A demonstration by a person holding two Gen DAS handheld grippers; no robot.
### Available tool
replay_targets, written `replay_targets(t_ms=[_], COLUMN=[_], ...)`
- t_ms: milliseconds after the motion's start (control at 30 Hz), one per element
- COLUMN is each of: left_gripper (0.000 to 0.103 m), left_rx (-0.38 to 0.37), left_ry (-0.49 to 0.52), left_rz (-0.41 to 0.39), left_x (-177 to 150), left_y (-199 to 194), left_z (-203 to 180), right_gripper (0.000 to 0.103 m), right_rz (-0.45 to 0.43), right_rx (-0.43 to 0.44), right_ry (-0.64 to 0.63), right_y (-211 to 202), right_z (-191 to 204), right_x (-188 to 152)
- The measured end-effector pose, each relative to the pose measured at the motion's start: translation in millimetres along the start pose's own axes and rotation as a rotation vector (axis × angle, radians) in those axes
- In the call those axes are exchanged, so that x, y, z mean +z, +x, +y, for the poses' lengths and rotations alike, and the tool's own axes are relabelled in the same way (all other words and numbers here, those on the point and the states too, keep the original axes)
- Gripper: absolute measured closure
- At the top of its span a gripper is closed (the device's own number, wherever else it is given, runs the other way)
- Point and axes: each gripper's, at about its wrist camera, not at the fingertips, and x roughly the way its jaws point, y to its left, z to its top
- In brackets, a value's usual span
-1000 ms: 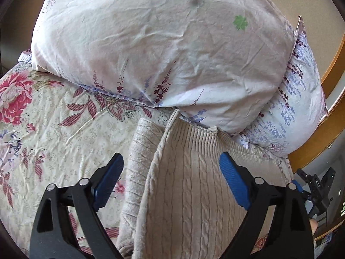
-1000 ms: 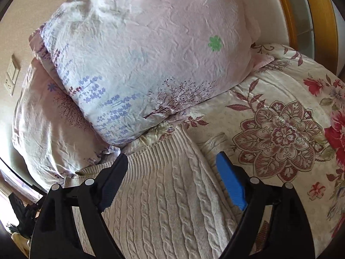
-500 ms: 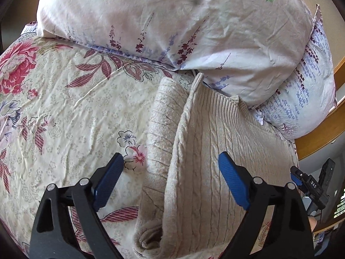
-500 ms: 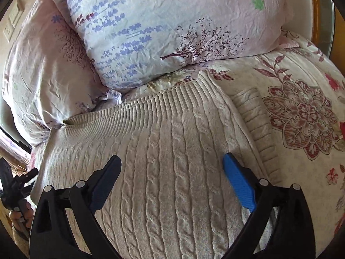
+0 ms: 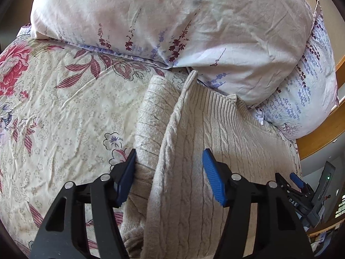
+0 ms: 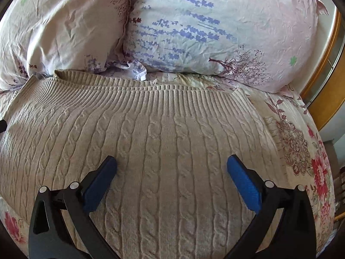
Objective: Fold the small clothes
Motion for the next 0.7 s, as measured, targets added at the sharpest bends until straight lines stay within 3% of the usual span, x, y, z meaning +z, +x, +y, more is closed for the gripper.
replay_targets(t_ms=[33, 67, 167, 300, 333, 433, 467, 500, 567, 667, 700], left_gripper=[0.052, 0.063, 0.078, 0.079, 0.077, 0.054, 0.038, 0.03, 0.026, 0.026, 0.031], left_rx=[0.005, -0.01, -0.038, -0.034, -0.015, 0.077, 0.125, 0.17, 0.22, 0.172, 0.154], left_ry=[-0.001, -0.009, -0.044, -0.072, -0.064, -0.029, -0.006, 0.024, 0.079, 0.092, 0.102], left_rz=[-0.002, 0.013, 0.031, 0.024, 0.016, -0.008, -0.025, -0.046, -0.054, -0.025, -0.027], left_x=[0.1, 0.2, 0.6, 0.6, 0.1, 0.1, 0.7, 1.2, 1.5, -1.3, -2.4], left_y=[0.3, 2.6, 6.9, 7.0, 5.5, -2.7, -6.3, -9.7, -10.4, -4.7, -4.1], left_z=[-0.5, 0.2, 2.1, 2.4, 1.5, -0.4, -1.7, -2.8, -2.2, 2.9, 2.1], right_gripper=[0.001, 0.001, 0.001, 0.001, 0.001, 0.001, 0.001, 0.001, 0.001, 0.001, 0.001], right_rz=[0.008, 0.012, 0.005, 0.005, 0.005, 0.003, 0.003, 0.002, 0.002, 0.001, 0.001], right_rx=[0.027, 0.045, 0.042, 0.056, 0.061, 0.067, 0.069, 0.071, 0.071, 0.07, 0.07], right_ry=[0.019, 0.026, 0.02, 0.021, 0.021, 0.018, 0.019, 0.019, 0.019, 0.02, 0.02], right_y=[2.6, 3.7, 4.5, 6.4, 6.5, 5.6, 5.5, 5.5, 5.0, 4.7, 4.9], right_z=[-5.3, -8.5, -9.1, -11.6, -12.1, -11.5, -11.7, -12.1, -11.6, -11.1, -11.3], right_x=[0.1, 0.8, 1.7, 2.8, 2.8, 1.4, 1.3, 1.3, 1.1, 1.0, 1.2])
